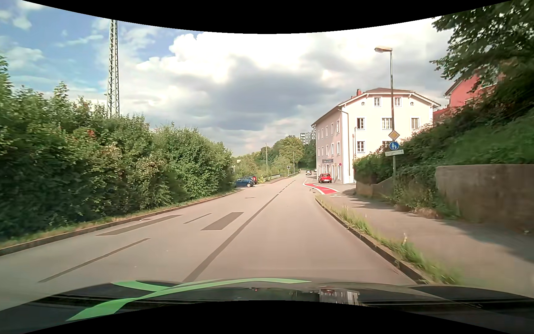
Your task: Follow the waypoints while adhering to traffic rules and regulations
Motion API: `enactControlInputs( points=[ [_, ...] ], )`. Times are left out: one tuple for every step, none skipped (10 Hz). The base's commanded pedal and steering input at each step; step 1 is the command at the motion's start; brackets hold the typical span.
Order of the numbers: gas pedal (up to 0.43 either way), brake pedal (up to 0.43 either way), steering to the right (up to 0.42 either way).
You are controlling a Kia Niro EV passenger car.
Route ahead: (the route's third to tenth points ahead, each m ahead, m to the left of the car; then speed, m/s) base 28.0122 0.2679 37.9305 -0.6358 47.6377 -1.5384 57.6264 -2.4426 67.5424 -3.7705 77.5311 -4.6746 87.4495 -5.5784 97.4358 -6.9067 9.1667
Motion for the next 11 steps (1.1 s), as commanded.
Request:
enactControlInputs(
  points=[
    [0.189, 0.000, 0.004],
    [0.189, 0.000, 0.005],
    [0.189, 0.000, 0.005],
    [0.189, 0.000, 0.005],
    [0.189, 0.000, 0.005],
    [0.189, 0.000, 0.005],
    [0.189, 0.000, 0.006],
    [0.177, 0.000, 0.007],
    [0.169, 0.000, 0.008],
    [0.157, 0.000, 0.007],
    [0.150, 0.000, 0.007]
  ],
)
